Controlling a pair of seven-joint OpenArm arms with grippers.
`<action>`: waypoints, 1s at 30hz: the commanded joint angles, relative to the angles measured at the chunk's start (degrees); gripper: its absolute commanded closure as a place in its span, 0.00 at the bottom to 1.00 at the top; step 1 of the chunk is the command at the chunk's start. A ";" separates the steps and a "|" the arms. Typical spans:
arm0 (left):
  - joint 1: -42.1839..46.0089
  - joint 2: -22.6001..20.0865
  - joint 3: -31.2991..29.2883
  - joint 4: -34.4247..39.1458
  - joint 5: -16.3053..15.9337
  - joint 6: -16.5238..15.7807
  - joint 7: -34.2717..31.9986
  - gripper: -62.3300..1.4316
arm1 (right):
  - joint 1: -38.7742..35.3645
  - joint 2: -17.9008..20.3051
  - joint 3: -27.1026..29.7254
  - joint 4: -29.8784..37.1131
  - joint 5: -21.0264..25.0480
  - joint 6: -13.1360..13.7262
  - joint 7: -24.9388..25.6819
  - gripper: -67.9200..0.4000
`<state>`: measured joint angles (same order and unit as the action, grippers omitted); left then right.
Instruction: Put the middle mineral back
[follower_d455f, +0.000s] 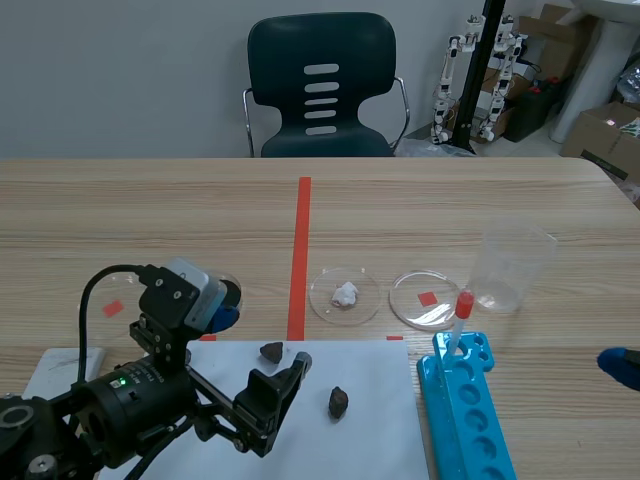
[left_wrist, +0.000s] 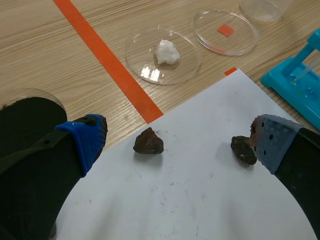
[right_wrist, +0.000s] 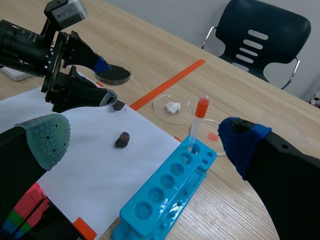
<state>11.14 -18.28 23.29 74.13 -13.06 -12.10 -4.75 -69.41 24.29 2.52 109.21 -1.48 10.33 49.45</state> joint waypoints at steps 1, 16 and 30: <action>0.00 0.11 -0.17 0.26 -0.33 -0.09 -0.13 0.03 | 0.07 0.15 0.11 0.59 0.61 0.02 0.66 0.08; -0.02 0.13 -0.17 0.26 -0.33 -0.09 -0.13 0.03 | 0.07 0.15 0.11 0.59 0.61 0.02 0.66 0.08; -0.02 0.13 -0.17 0.26 0.92 -0.09 -0.13 0.03 | 0.07 0.15 0.11 0.59 0.61 0.02 0.66 0.08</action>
<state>11.11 -18.26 23.27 74.08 -11.84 -12.08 -4.16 -69.41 24.29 2.52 109.21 -1.48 10.33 49.45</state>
